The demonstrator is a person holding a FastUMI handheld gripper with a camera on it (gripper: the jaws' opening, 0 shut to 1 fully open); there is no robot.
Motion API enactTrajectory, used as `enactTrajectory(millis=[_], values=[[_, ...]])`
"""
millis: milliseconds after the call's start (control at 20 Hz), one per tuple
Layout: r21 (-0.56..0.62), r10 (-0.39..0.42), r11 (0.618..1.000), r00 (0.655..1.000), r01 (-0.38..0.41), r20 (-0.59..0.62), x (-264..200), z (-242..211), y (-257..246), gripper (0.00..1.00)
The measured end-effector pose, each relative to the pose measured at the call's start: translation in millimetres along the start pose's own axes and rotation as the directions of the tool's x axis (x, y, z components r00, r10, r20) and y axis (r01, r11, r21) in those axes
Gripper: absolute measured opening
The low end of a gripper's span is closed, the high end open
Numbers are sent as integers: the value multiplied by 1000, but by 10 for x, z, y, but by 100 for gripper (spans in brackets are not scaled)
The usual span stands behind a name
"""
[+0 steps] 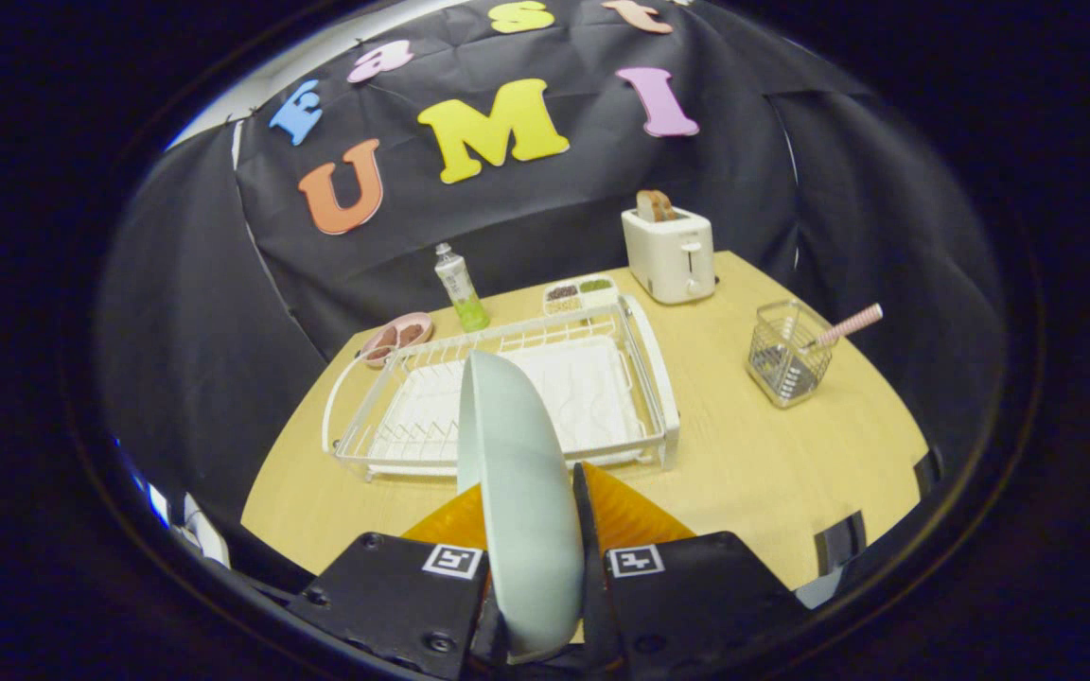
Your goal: Take the plate from the dish rack, then take the spoon from the basket and place it into the plate.
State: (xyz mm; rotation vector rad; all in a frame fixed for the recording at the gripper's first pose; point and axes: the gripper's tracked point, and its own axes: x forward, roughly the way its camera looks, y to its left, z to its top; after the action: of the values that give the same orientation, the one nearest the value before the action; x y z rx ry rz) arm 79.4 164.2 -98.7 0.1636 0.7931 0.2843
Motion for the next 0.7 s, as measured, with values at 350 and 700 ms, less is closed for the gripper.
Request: enactTrajectory(millis=[350,700], values=[[178,69,982,997,-62,-37,226,-482,-230,35],[284,148,950,988,-127,-52,383,-696,-198,36]])
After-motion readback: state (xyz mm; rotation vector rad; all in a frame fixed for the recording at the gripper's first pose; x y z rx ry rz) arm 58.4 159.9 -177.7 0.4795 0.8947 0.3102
